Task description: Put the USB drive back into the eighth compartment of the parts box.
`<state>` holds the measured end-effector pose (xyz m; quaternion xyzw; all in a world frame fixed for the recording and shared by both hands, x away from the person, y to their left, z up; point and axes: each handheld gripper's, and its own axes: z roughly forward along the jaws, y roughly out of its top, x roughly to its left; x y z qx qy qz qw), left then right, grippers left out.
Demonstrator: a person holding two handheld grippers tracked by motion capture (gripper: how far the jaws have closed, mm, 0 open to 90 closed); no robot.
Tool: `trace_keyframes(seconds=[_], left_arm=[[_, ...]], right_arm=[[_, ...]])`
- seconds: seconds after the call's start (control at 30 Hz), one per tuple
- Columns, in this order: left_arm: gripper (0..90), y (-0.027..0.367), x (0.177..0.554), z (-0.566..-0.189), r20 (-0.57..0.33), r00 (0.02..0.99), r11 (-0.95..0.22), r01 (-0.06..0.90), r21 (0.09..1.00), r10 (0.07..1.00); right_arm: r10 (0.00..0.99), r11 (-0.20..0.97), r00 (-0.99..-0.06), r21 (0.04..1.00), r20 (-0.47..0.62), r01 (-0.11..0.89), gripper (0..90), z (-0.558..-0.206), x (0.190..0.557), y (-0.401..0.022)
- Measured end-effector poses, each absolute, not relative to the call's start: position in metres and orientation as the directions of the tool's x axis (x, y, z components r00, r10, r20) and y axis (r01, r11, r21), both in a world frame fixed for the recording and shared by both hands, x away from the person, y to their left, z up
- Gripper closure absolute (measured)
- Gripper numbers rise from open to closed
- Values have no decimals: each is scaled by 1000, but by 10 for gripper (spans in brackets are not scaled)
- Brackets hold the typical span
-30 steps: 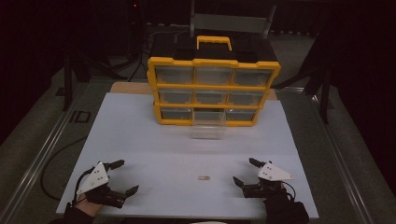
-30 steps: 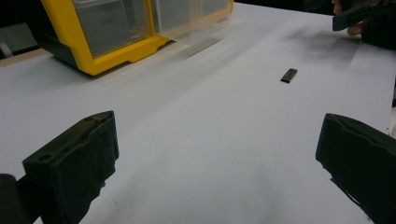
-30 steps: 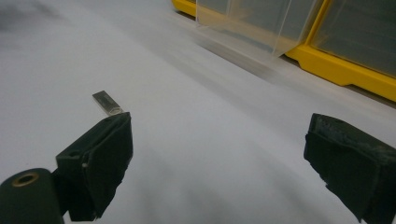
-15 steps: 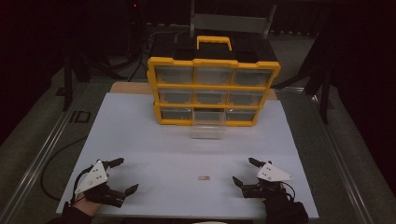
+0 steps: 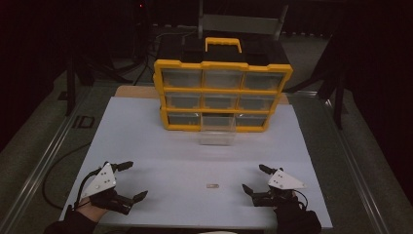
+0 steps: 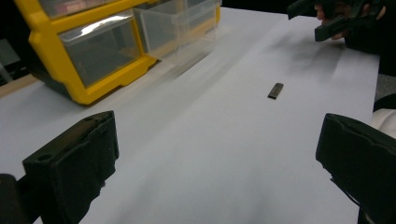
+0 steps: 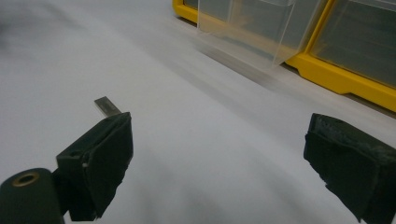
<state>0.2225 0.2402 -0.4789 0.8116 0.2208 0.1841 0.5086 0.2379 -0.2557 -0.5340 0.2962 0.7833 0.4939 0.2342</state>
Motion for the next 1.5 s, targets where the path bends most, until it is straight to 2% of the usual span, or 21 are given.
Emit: trace_keyframes(seconds=[0.97, 1.5], left_arm=[[2, 189, 244, -450, 143, 903, -521, 99, 848, 404], [2, 155, 255, -442, 146, 934, -570, 72, 818, 326]], right_arm=[[688, 339, -723, 911, -70, 233, 85, -534, 239, -254], [686, 342, -725, 908, -66, 241, 86, -535, 240, -253]])
